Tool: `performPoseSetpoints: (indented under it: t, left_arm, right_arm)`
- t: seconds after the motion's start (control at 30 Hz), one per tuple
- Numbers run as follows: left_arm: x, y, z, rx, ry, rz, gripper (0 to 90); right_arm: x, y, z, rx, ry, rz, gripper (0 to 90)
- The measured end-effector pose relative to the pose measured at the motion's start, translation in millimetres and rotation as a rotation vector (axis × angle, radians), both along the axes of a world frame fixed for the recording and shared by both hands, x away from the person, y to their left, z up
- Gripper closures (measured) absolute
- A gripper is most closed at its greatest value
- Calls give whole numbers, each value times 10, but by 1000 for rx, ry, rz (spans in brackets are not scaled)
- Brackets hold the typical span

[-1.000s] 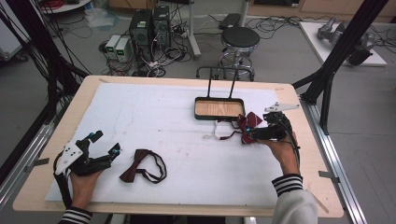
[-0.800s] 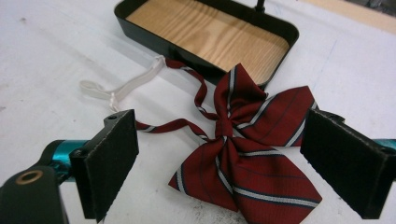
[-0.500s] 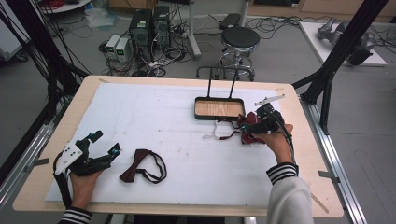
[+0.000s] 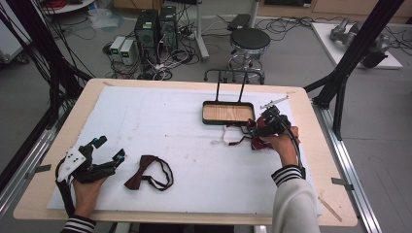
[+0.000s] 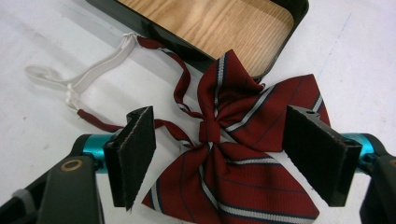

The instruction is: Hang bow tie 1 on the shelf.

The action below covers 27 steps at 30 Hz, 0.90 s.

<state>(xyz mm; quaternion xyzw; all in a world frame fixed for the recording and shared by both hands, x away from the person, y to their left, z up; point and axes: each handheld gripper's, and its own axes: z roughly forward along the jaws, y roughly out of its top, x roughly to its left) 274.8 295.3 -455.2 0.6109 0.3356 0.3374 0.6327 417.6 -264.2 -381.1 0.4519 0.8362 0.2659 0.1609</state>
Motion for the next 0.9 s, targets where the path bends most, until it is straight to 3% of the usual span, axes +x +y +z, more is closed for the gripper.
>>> performPoseSetpoints:
  t: [0.2,0.4,0.43,0.6,0.9]
  left_arm:
    - [1,-1,0,-2,0,0,154]
    - [0,0,0,0,0,0,155]
    - [0,0,0,0,0,0,155]
    - [0,0,0,-2,0,0,155]
    - [1,0,0,-2,-1,1,154]
  right_arm:
    - [61,54,-97,-48,42,16,331]
    - [100,80,-137,-67,47,9,392]
    - [116,92,-161,-90,50,8,416]
    - [148,115,-204,-109,66,-12,488]
    - [193,143,-270,-118,93,-3,539]
